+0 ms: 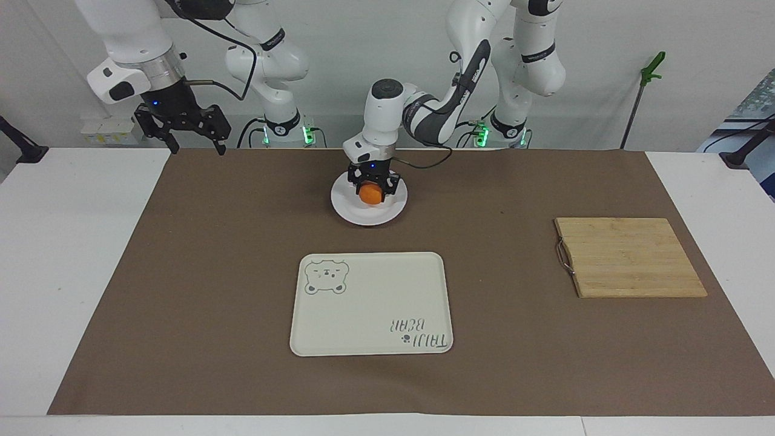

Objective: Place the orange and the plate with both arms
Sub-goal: 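Carry the orange with the left gripper and lower it onto the plate, then open the left gripper and withdraw it to the cutting board, then reach the right gripper to the rim of the white plate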

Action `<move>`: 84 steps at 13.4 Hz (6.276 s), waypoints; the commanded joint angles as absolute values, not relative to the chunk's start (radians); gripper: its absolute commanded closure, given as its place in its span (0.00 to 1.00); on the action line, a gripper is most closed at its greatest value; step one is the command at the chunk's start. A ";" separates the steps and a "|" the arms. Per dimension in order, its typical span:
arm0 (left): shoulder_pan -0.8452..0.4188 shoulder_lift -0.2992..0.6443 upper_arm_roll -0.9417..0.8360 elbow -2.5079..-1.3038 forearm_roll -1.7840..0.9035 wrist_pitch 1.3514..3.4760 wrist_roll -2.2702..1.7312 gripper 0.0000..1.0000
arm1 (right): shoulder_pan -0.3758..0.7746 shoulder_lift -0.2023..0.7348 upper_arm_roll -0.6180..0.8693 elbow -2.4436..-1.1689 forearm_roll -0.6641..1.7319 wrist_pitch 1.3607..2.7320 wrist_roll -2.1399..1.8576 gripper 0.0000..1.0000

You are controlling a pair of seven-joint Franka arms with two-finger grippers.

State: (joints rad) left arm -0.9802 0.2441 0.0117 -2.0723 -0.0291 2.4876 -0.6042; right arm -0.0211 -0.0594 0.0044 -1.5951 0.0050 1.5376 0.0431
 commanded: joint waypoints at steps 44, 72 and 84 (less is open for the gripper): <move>-0.115 -0.044 0.046 -1.627 0.000 1.580 0.261 0.00 | -0.041 -0.086 0.009 -1.655 0.083 1.548 0.054 0.00; -0.126 0.014 0.043 -1.513 0.003 1.482 0.160 0.00 | 0.034 -0.098 0.008 -2.293 0.825 1.982 -0.333 0.00; -0.118 -0.031 0.041 -1.545 0.003 1.470 0.158 0.00 | 0.021 -0.144 0.008 -2.506 1.001 2.051 -0.549 0.00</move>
